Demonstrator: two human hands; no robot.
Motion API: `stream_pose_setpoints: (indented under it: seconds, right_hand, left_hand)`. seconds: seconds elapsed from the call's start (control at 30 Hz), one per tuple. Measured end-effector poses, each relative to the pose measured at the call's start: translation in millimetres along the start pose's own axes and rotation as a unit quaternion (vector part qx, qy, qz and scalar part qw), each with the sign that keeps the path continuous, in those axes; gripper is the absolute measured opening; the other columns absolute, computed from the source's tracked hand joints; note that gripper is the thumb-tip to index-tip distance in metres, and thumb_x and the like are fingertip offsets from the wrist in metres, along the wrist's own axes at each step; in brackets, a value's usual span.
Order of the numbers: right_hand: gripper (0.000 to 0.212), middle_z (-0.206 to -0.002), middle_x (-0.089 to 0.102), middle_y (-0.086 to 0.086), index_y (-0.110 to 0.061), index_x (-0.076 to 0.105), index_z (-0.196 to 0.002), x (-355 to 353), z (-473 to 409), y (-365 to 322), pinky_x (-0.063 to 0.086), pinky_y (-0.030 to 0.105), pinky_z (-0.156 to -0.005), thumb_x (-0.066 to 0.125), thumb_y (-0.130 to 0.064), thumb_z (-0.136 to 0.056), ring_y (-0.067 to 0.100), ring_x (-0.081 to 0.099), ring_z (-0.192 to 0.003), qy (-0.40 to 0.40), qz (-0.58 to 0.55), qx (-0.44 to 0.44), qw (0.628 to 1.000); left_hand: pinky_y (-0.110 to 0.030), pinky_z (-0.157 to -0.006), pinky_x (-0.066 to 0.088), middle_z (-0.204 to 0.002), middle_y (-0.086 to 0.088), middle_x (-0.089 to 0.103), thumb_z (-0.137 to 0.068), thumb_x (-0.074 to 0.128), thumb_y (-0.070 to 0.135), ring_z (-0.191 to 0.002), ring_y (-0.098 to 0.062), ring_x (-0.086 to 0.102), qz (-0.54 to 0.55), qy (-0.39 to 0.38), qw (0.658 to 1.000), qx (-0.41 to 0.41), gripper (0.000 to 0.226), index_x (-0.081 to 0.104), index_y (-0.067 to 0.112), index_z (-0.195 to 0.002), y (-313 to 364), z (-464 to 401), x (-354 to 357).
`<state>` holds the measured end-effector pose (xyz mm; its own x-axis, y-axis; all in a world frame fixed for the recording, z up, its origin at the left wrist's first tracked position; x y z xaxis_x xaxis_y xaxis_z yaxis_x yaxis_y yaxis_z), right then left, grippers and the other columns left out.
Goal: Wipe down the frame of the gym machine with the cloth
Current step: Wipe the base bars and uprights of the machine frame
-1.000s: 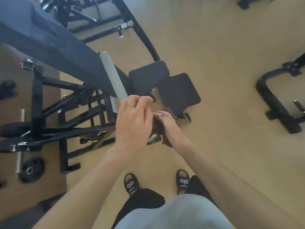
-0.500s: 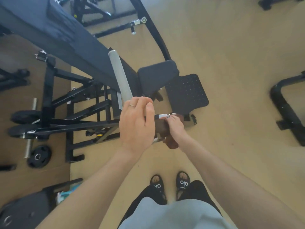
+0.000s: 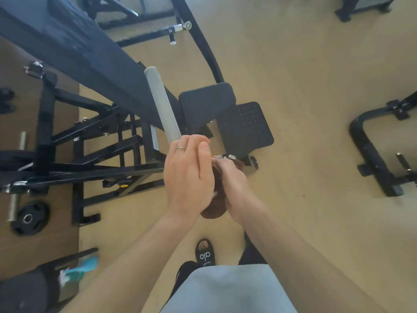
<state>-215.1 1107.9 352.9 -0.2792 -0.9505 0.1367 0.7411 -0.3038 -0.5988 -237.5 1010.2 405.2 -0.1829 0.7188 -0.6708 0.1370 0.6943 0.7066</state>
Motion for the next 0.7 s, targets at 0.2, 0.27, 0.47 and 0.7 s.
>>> stream_pose_setpoints:
  seconds: [0.2,0.27,0.47,0.7]
  right_hand:
    - [0.043,-0.113,0.072,0.006,-0.026,0.064,-0.101,-47,-127,29,0.06,0.046,-0.084,0.063,-0.058,-0.073,0.026,0.067,-0.098,0.102,0.086,0.044,0.99]
    - [0.027,-0.11,0.069,0.008,-0.026,0.063,-0.103,-48,-116,20,0.059,0.039,-0.059,0.065,-0.047,-0.087,0.028,0.066,-0.094,0.107,0.057,0.073,0.99]
    - [0.018,-0.125,0.068,0.005,-0.032,0.069,-0.096,2,-30,-6,0.051,0.037,-0.104,0.055,-0.02,-0.095,0.021,0.061,-0.121,-0.058,0.104,-0.067,0.991]
    - [0.035,-0.123,0.064,-0.012,-0.037,0.06,-0.136,-33,0,-22,0.057,0.04,-0.093,0.044,-0.021,-0.11,0.011,0.061,-0.111,-0.116,0.033,-0.031,0.992]
  left_hand:
    - [-0.044,-0.083,0.048,-0.098,0.008,0.058,-0.107,0.029,0.027,-0.1,-0.018,0.051,-0.002,0.003,1.0,-0.01,0.034,0.06,0.017,-0.102,0,2,1]
    - [-0.046,-0.081,0.051,-0.099,0.014,0.053,-0.108,0.031,0.025,-0.1,-0.017,0.051,-0.011,0.007,1.0,-0.021,0.027,0.058,0.021,-0.104,1,4,1]
    - [-0.045,-0.083,0.052,-0.102,0.008,0.06,-0.108,0.031,0.029,-0.102,-0.017,0.055,-0.024,0.02,0.998,-0.05,0.033,0.062,0.017,-0.109,4,6,1]
    - [-0.04,-0.089,0.05,-0.102,0.007,0.058,-0.108,0.029,0.024,-0.102,-0.017,0.056,-0.005,0.013,0.999,-0.036,0.035,0.063,0.012,-0.109,4,5,-3]
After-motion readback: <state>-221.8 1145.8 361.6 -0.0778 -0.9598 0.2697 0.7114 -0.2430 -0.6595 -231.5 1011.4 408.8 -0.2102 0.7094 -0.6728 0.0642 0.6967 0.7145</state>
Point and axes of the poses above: each hand's wrist, its own z-axis away from the middle knuckle, its own x-axis out of the palm, y = z × x, the point moved 3 cm from there along -z, towards the middle knuckle
